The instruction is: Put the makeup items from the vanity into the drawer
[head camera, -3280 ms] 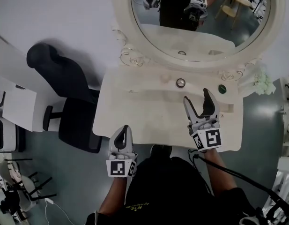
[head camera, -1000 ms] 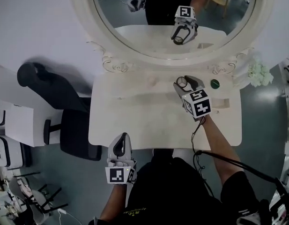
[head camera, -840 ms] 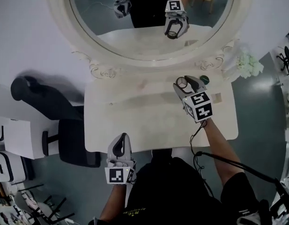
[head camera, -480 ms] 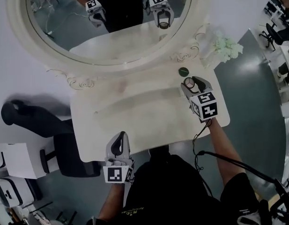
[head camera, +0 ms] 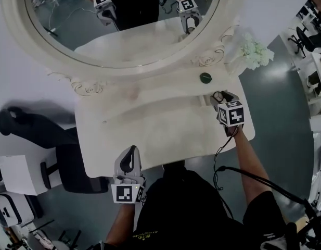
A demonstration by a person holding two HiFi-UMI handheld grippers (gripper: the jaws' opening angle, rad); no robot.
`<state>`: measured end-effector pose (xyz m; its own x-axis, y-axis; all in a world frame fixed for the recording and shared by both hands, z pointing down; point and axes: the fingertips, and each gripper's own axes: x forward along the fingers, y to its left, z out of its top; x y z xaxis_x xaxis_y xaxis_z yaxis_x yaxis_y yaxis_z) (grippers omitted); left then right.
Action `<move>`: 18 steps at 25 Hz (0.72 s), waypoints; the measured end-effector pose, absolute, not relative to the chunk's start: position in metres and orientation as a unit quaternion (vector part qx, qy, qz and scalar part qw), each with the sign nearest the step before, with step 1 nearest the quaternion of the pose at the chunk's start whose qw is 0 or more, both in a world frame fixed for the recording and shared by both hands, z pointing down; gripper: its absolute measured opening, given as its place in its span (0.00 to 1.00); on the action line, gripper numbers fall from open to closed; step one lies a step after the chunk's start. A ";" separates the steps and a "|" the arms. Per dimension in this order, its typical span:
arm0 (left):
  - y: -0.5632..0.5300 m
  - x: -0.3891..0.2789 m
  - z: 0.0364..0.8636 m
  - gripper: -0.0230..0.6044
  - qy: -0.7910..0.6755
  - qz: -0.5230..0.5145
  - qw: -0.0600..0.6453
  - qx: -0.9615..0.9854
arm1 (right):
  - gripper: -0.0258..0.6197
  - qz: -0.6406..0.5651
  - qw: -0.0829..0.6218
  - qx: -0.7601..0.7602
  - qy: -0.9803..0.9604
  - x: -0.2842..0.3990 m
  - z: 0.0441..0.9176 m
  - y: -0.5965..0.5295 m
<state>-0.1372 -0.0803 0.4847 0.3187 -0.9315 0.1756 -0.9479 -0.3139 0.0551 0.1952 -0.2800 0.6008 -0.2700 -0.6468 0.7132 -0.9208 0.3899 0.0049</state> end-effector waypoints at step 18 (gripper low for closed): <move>-0.077 -0.159 0.491 0.07 -0.603 0.061 0.081 0.792 | 0.40 0.293 0.441 0.463 -0.710 0.207 0.658 -0.292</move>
<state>-0.1587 -0.0766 0.4914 0.2661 -0.9443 0.1938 -0.9639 -0.2604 0.0549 0.2067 -0.2925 0.6577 -0.1814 -0.4001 0.8983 -0.9171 0.3986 -0.0076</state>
